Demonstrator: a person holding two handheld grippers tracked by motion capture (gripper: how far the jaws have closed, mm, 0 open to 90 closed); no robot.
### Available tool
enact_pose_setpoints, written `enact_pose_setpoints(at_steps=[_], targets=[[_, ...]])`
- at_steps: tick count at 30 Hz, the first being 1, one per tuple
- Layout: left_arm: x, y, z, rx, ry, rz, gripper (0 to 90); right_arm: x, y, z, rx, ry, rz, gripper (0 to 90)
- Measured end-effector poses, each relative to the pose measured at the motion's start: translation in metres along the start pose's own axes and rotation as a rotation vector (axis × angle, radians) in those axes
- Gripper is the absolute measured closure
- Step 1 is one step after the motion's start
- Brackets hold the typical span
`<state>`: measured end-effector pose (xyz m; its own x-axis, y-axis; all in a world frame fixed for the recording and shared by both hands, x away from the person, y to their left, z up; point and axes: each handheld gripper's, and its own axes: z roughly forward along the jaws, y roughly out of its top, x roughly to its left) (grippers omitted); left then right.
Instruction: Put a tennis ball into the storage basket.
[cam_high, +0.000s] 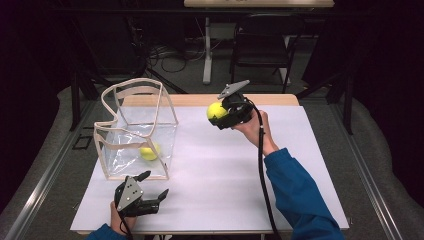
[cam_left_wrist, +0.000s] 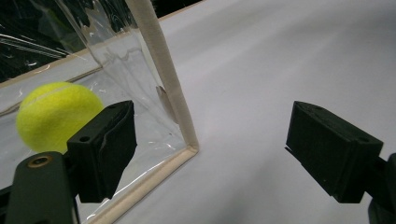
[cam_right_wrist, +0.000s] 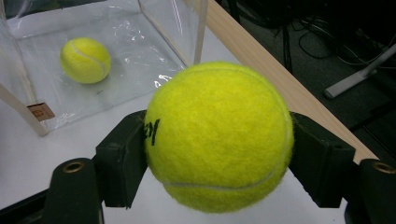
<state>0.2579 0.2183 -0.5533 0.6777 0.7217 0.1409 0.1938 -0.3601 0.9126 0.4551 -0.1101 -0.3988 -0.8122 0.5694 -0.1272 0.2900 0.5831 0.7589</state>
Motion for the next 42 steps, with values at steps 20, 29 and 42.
enact_pose_setpoints(at_steps=[20, 29, 42], targets=[[0.000, 0.000, 0.000, -0.002, 0.000, 0.002, 16.1, 0.002, 0.011, -0.007, -0.015, -0.001, -0.019, 26.3], [0.000, 0.000, 0.000, 0.000, 0.000, 0.002, 16.0, 0.002, 0.016, -0.011, -0.021, -0.003, -0.023, 26.3], [0.000, 0.000, 0.000, -0.003, -0.003, 0.004, 16.0, 0.004, 0.025, -0.014, -0.033, -0.001, -0.034, 26.3]])
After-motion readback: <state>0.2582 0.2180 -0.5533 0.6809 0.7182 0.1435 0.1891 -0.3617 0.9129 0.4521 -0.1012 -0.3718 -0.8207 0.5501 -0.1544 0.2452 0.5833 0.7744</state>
